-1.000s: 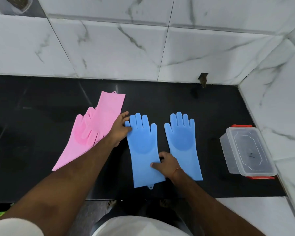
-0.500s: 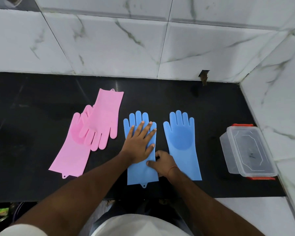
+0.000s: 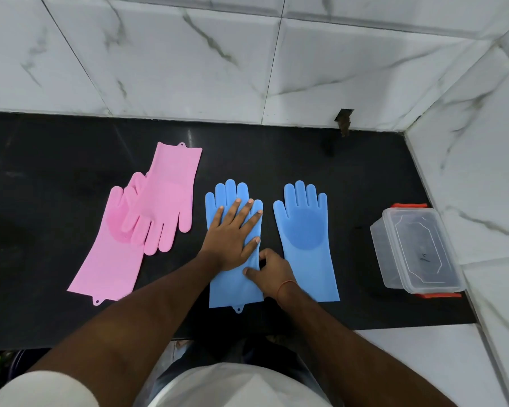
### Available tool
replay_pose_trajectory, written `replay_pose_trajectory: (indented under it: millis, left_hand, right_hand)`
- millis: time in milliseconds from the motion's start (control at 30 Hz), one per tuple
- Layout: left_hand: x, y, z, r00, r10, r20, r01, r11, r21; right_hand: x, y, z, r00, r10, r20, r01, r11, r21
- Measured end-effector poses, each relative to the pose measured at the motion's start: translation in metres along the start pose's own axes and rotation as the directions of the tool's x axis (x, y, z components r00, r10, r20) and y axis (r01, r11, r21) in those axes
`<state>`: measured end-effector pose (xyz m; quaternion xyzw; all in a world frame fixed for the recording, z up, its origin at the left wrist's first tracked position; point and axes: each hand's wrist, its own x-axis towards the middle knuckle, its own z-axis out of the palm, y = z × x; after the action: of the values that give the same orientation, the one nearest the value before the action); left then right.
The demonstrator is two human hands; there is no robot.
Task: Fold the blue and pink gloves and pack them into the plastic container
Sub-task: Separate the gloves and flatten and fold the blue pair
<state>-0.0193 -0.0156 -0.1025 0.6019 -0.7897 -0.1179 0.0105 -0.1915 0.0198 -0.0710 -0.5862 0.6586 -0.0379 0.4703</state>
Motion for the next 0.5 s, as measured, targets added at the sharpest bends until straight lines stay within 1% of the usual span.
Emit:
replay_pose_trajectory:
  millis: [167, 233, 300, 367, 433, 500]
  left_hand:
    - [0.002, -0.002, 0.002, 1.0, 0.002, -0.004, -0.002, 1.0, 0.008]
    - [0.002, -0.003, 0.001, 1.0, 0.008, 0.0, -0.008, 1.0, -0.009]
    - [0.002, -0.003, 0.0, 1.0, 0.014, -0.001, -0.014, 0.999, -0.035]
    - [0.0, -0.003, -0.003, 1.0, 0.013, -0.006, -0.013, 0.997, -0.073]
    - [-0.002, -0.004, -0.008, 1.0, 0.001, -0.015, -0.003, 0.992, -0.126]
    - [-0.006, -0.008, -0.014, 1.0, -0.016, -0.026, 0.012, 0.987, -0.162]
  right_hand:
    - [-0.006, -0.004, -0.001, 1.0, 0.001, -0.004, -0.002, 0.999, -0.046]
    - [-0.01, -0.006, -0.003, 1.0, -0.018, -0.004, 0.018, 0.993, -0.117]
    - [-0.015, -0.009, -0.004, 0.996, -0.083, -0.029, 0.073, 0.964, -0.257]
    - [-0.02, -0.013, -0.005, 0.982, -0.171, -0.083, 0.128, 0.918, -0.376]
    - [-0.024, -0.018, -0.005, 0.953, -0.257, -0.157, 0.158, 0.871, -0.466]
    - [-0.026, -0.026, -0.003, 0.929, -0.325, -0.178, 0.185, 0.823, -0.537]
